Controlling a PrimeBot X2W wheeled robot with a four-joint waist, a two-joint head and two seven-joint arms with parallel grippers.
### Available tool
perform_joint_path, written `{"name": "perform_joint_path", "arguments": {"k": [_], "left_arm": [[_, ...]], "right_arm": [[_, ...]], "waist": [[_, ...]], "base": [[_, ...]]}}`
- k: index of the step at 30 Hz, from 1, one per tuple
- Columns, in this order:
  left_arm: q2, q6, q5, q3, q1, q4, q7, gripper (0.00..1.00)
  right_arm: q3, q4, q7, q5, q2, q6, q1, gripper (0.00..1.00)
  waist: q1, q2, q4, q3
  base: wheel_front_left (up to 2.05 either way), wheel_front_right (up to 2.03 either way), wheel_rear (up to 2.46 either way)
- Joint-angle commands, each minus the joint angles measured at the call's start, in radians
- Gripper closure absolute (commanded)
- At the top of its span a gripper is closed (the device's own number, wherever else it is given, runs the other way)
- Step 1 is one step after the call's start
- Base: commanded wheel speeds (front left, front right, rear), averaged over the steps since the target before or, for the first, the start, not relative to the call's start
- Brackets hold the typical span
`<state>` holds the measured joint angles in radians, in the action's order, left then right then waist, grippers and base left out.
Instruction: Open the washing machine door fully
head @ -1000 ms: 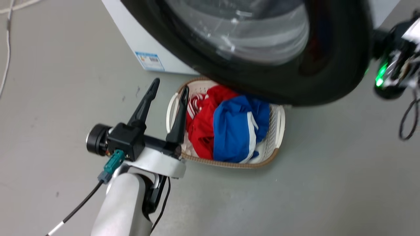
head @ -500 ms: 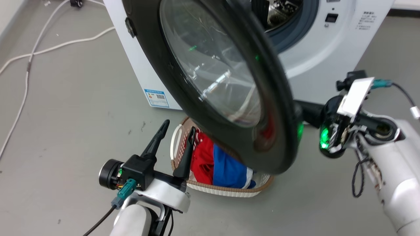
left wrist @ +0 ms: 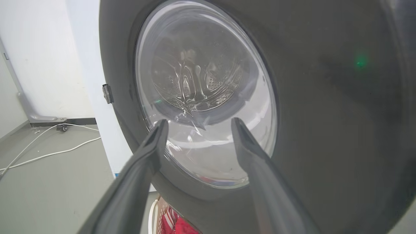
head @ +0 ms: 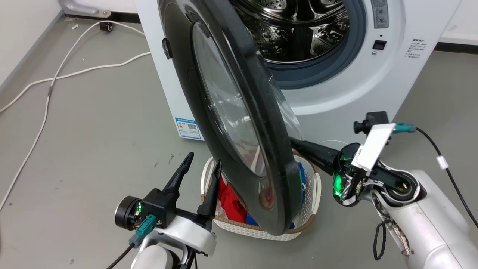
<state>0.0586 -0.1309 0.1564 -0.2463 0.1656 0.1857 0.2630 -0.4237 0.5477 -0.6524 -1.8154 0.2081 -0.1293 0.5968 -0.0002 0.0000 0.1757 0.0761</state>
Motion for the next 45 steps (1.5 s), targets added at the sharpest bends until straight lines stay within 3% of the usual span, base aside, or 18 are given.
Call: {"name": "perform_joint_path", "arguments": {"k": [1,11,16,20,24,29,30,31,32,33,38,45], "left_arm": [[0.004,0.001,-0.003,0.003,-0.014,0.003,0.002,0.00],[0.008,0.001,-0.006,0.033,-0.033,0.017,0.002,0.00],[0.013,0.001,0.004,0.057,-0.046,0.021,0.002,0.00],[0.016,0.003,0.003,0.076,-0.059,0.022,0.002,0.00],[0.019,0.004,0.003,0.096,-0.069,0.022,0.002,0.00],[0.021,0.004,-0.004,0.112,-0.076,0.019,0.002,0.00],[0.022,0.004,-0.004,0.112,-0.077,0.020,0.002,0.00],[0.022,0.004,-0.005,0.113,-0.077,0.020,0.002,0.00],[0.022,0.004,-0.007,0.113,-0.078,0.020,0.002,0.00],[0.022,0.004,-0.008,0.114,-0.078,0.020,0.002,0.00],[0.026,0.003,-0.011,0.113,-0.085,0.023,0.002,0.00],[0.035,0.002,-0.014,0.111,-0.105,0.027,0.002,0.00]], "right_arm": [[0.006,-0.008,0.022,0.009,0.005,-0.003,-0.023,1.00],[0.158,-0.115,0.476,0.114,0.067,-0.003,-0.145,1.00],[0.193,-0.183,0.698,0.274,0.139,-0.003,-0.243,1.00],[0.199,-0.209,0.869,0.516,0.228,-0.003,-0.320,1.00],[0.283,-0.218,0.915,0.816,0.250,-0.003,-0.375,1.00],[0.432,-0.329,0.916,1.204,0.145,-0.002,-0.471,1.00],[0.458,-0.357,0.914,1.276,0.126,-0.002,-0.491,0.96],[0.475,-0.385,0.904,1.334,0.100,-0.001,-0.507,0.63],[0.491,-0.415,0.891,1.392,0.069,-0.001,-0.527,0.05],[0.500,-0.447,0.878,1.438,0.038,-0.001,-0.547,0.00],[0.530,-0.575,0.812,1.603,-0.073,-0.001,-0.635,0.00],[0.515,-0.628,0.776,1.733,-0.132,-0.001,-0.734,0.00]], "waist": [[0.0002,0.0000,-0.004,-0.004],[0.0002,0.0000,-0.060,-0.037],[0.0002,0.0000,-0.092,-0.050],[0.0002,0.0000,-0.113,-0.060],[0.0002,0.0000,-0.127,-0.067],[0.0002,0.0000,-0.132,-0.074],[0.0002,0.0000,-0.131,-0.076],[0.0002,0.0000,-0.130,-0.077],[0.0002,0.0000,-0.129,-0.078],[0.0002,0.0000,-0.128,-0.080],[0.0002,0.0000,-0.120,-0.087],[0.0002,0.0000,-0.114,-0.098]], "base": [[0.00,0.00,0.00],[0.00,0.00,0.00],[0.00,0.00,0.00],[0.00,0.00,0.00],[0.00,0.00,0.00],[0.00,0.00,0.00],[0.00,0.00,0.00],[0.00,0.00,0.00],[0.00,0.00,0.00],[0.00,0.00,0.00],[0.00,0.00,0.00],[0.00,0.00,0.00]]}}
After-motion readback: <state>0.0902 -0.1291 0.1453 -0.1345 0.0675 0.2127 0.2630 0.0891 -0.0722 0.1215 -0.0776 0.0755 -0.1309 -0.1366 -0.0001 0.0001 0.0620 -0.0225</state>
